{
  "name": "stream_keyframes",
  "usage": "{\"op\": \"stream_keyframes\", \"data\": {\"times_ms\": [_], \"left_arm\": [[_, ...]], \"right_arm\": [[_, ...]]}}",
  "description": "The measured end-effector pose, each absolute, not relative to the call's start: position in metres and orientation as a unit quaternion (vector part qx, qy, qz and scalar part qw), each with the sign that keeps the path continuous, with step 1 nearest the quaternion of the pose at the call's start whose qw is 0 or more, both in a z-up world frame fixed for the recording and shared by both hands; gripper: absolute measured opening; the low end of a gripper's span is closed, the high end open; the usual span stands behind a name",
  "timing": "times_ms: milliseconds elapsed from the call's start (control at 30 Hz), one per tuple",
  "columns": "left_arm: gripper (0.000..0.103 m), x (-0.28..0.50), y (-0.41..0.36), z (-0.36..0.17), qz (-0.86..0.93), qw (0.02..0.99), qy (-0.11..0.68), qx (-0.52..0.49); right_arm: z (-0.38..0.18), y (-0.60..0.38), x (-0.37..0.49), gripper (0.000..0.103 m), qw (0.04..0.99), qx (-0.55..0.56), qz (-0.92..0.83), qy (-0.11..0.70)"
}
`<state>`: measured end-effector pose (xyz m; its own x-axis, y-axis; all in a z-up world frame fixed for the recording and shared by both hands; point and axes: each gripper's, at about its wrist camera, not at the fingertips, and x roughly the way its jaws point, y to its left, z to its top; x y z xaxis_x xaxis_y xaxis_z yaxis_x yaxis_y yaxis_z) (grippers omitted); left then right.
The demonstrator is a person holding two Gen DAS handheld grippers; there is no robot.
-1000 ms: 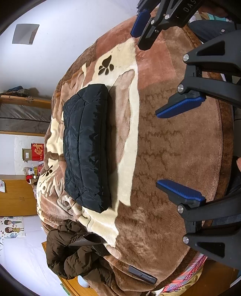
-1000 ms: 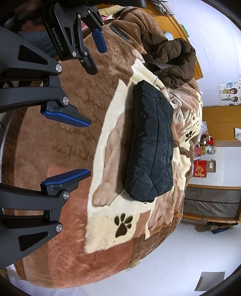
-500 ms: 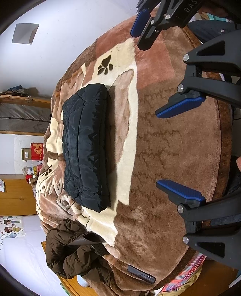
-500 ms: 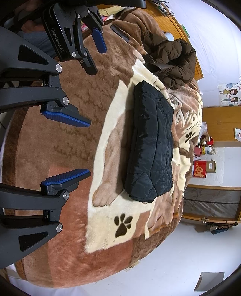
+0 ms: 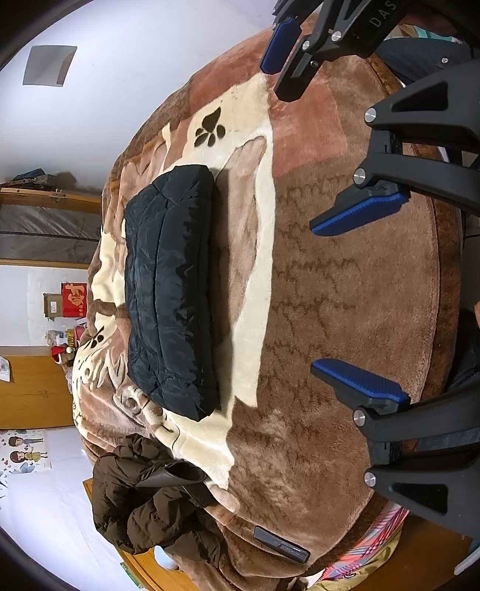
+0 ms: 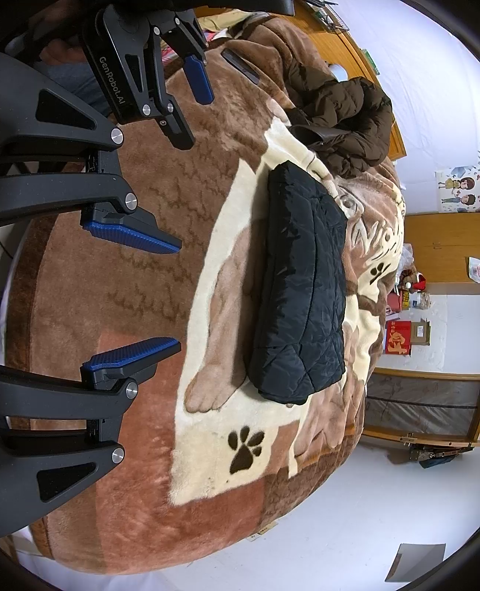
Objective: Fold large clothes
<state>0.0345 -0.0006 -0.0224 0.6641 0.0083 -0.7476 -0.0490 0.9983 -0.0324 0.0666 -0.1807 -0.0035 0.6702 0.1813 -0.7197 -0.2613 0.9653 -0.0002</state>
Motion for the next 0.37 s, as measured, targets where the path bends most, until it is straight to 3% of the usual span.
{"op": "stream_keyframes", "data": {"times_ms": [367], "left_arm": [[0.071,0.030,-0.011,-0.009,0.026,0.920,0.390,-0.029]], "right_arm": [[-0.003,-0.185,0.062,0.048,0.915,-0.049,0.123,0.382]]}}
